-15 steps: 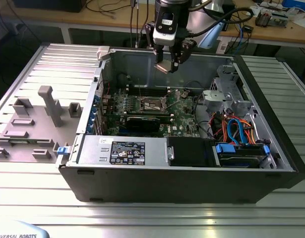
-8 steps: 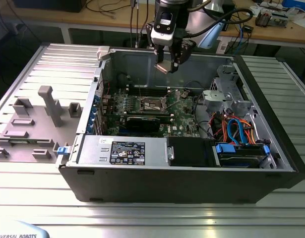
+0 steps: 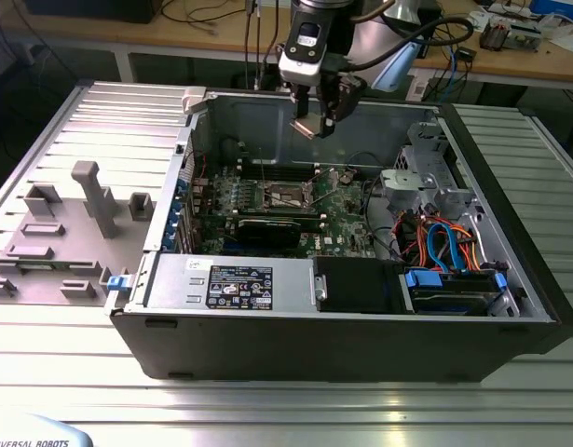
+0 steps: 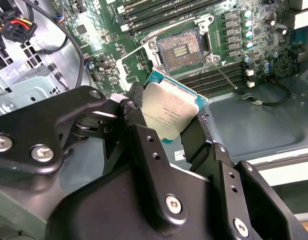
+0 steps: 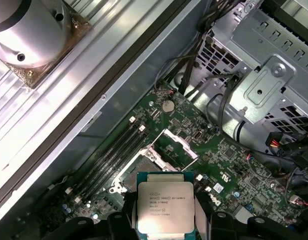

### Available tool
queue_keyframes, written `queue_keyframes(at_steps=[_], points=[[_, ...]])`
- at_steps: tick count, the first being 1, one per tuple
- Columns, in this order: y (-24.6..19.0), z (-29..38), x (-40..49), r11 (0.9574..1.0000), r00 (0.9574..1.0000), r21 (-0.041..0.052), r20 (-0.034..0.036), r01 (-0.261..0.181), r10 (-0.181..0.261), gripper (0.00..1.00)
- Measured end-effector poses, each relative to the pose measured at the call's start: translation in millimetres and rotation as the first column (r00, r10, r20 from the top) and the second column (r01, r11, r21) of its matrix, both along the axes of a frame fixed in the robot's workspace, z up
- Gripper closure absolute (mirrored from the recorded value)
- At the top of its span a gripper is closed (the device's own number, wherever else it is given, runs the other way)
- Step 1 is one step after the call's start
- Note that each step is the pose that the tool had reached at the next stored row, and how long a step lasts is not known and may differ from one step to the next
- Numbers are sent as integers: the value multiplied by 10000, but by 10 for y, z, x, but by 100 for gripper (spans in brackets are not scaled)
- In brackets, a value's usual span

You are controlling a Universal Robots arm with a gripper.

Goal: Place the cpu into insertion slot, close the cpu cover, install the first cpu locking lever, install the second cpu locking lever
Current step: 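Place the cpu into insertion slot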

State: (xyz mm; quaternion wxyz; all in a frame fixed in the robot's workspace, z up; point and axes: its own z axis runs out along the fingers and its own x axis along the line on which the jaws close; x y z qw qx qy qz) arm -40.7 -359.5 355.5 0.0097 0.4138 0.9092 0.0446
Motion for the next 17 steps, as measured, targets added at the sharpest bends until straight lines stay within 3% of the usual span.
queue_keyframes(at_steps=[12, 17], points=[[0, -1, 0, 9999, 9999, 0, 0, 129, -129, 46], [0, -4, 0, 9989, 9989, 0, 0, 465, -465, 46]])
